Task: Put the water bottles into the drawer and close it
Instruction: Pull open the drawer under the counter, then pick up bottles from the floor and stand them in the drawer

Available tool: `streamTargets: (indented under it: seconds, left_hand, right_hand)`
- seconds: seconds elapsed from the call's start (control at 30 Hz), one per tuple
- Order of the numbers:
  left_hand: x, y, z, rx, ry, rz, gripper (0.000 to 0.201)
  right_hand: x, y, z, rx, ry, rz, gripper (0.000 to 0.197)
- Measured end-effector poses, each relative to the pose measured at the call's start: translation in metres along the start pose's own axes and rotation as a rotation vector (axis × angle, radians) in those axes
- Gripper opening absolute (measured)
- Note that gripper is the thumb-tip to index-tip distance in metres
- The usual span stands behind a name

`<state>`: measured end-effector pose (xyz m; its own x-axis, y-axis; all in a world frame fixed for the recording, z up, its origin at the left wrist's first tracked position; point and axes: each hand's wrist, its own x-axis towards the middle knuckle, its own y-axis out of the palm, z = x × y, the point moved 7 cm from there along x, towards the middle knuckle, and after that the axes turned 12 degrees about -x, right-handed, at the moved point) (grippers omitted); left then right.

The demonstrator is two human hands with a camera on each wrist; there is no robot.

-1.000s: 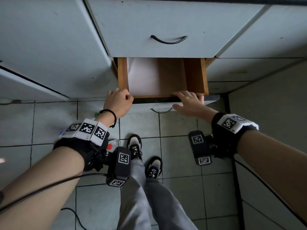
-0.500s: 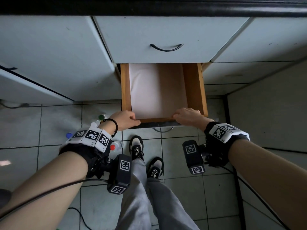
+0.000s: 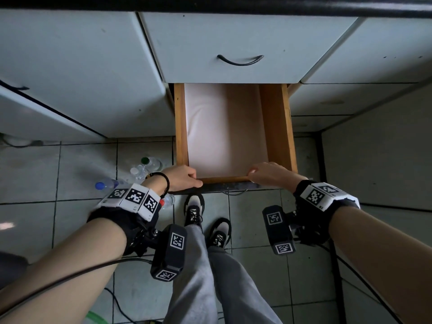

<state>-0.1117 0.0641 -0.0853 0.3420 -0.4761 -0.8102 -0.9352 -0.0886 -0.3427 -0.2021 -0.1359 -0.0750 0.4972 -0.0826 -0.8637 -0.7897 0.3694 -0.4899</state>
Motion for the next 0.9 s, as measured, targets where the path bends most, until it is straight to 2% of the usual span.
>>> streamTargets:
  seconds: [0.07,0.13,0.2,0.27,0.33,0.47,0.53,0.63,0.77,0.83,0.9]
  left_hand:
    - [-0.002,-0.001,0.000,-0.004,0.022,-0.002,0.026]
    - [-0.006,-0.003,0.004,-0.074,0.060,-0.023,0.024]
    - [-0.014,-0.008,0.015,-0.247,0.100,-0.073,0.024]
    - [-0.027,-0.018,0.036,-0.432,0.115,-0.154,0.025]
    - [-0.044,-0.034,0.070,-0.540,0.107,-0.283,0.023]
    - [-0.072,-0.065,0.159,-0.735,0.027,-0.464,0.017]
    - [-0.086,-0.077,0.200,-0.823,-0.012,-0.524,0.024]
    - [-0.105,-0.084,0.250,-0.900,-0.068,-0.569,0.017]
    - [-0.114,-0.078,0.308,-0.972,-0.102,-0.551,0.014]
    - [-0.111,-0.065,0.337,-0.976,-0.145,-0.546,0.018]
    - [-0.103,-0.051,0.360,-0.958,-0.186,-0.529,0.012]
  right_hand:
    - [0.001,-0.003,0.004,-0.009,0.002,0.004,0.022]
    - [0.004,-0.004,0.009,0.019,0.014,0.003,0.023]
    - [0.011,-0.007,0.018,0.107,-0.019,-0.037,0.029]
    - [0.010,-0.012,0.039,0.306,-0.076,-0.093,0.030]
    - [0.011,-0.022,0.074,0.451,-0.148,-0.152,0.028]
    - [0.017,-0.041,0.158,0.536,-0.235,-0.287,0.025]
    - [0.020,-0.046,0.201,0.559,-0.271,-0.347,0.025]
    - [0.026,-0.041,0.261,0.590,-0.310,-0.387,0.023]
    - [0.046,-0.010,0.320,0.563,-0.283,-0.335,0.020]
    - [0.058,0.014,0.340,0.493,-0.267,-0.273,0.021]
    - [0.071,0.036,0.354,0.392,-0.265,-0.210,0.022]
